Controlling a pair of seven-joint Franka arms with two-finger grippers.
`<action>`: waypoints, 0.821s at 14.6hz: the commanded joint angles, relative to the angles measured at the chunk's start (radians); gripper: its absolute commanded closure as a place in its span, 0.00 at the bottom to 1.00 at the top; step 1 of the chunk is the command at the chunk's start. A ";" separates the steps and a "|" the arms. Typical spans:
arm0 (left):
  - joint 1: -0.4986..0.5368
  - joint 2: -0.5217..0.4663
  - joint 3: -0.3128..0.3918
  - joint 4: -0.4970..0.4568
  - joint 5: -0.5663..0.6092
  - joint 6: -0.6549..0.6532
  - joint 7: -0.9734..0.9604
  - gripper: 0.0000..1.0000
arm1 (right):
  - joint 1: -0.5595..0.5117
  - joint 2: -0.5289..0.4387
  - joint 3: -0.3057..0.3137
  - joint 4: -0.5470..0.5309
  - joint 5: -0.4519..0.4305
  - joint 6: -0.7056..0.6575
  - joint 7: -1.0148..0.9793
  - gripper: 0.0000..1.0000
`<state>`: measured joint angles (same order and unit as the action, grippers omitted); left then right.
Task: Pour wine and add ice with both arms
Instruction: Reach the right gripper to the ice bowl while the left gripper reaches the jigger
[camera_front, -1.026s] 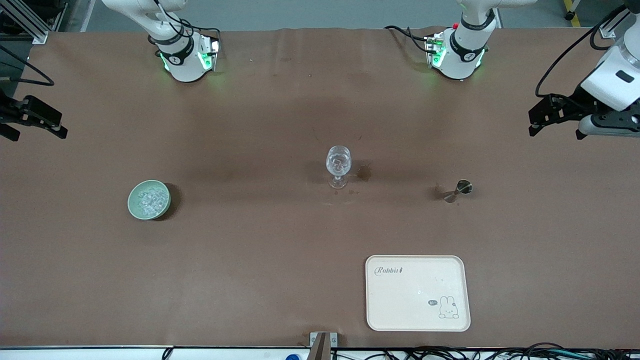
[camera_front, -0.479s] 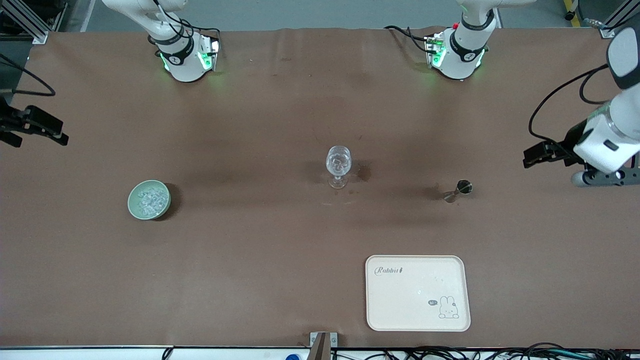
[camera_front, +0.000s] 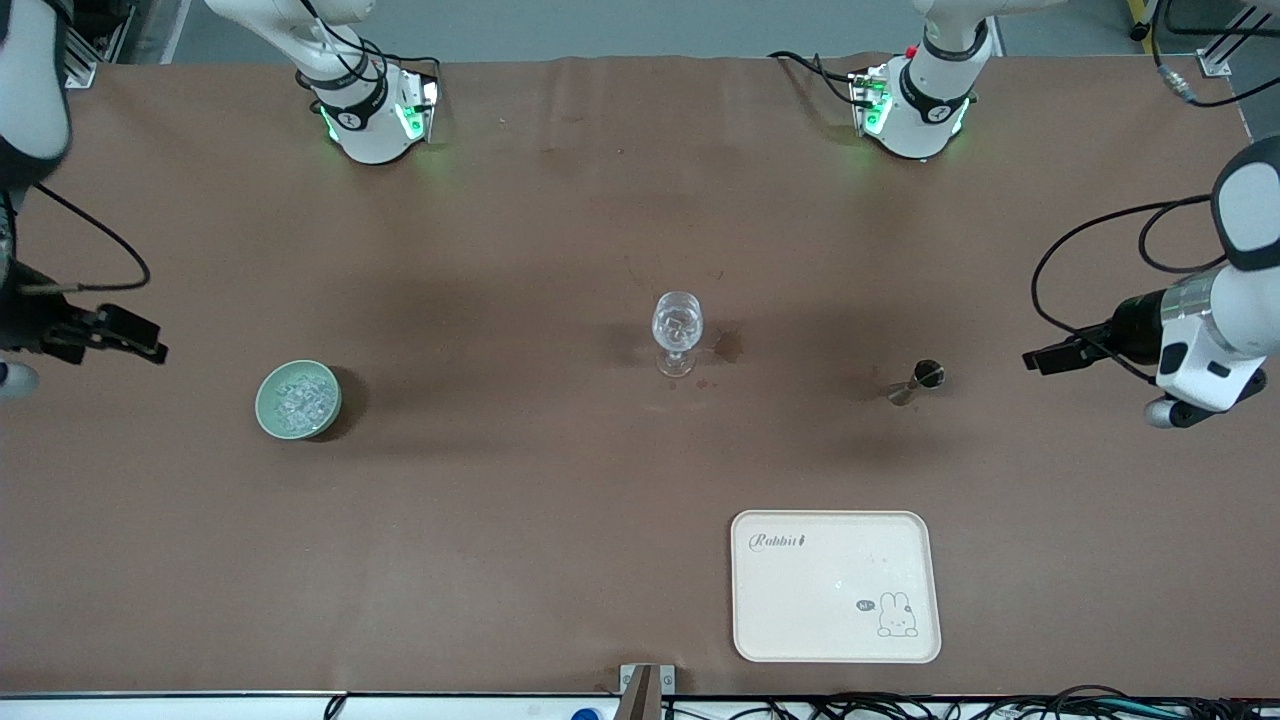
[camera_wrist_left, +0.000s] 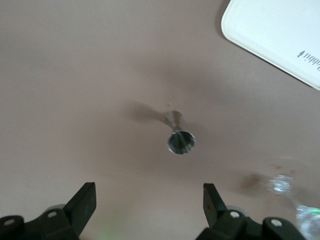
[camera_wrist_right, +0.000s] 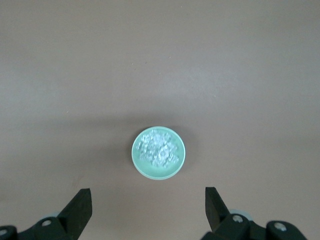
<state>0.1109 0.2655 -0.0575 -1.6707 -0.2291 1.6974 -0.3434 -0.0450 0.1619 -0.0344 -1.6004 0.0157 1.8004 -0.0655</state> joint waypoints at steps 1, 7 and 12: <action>0.081 0.081 -0.004 -0.001 -0.142 -0.007 -0.014 0.05 | -0.013 -0.013 0.007 -0.122 0.004 0.120 -0.002 0.00; 0.171 0.250 -0.002 -0.001 -0.357 -0.008 -0.037 0.07 | -0.012 0.033 0.007 -0.303 0.004 0.352 -0.002 0.00; 0.200 0.348 -0.002 0.000 -0.473 -0.008 -0.118 0.11 | -0.027 0.093 0.007 -0.332 0.003 0.375 -0.003 0.01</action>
<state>0.3107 0.5846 -0.0559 -1.6839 -0.6674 1.6981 -0.4104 -0.0584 0.2504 -0.0351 -1.9116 0.0157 2.1588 -0.0655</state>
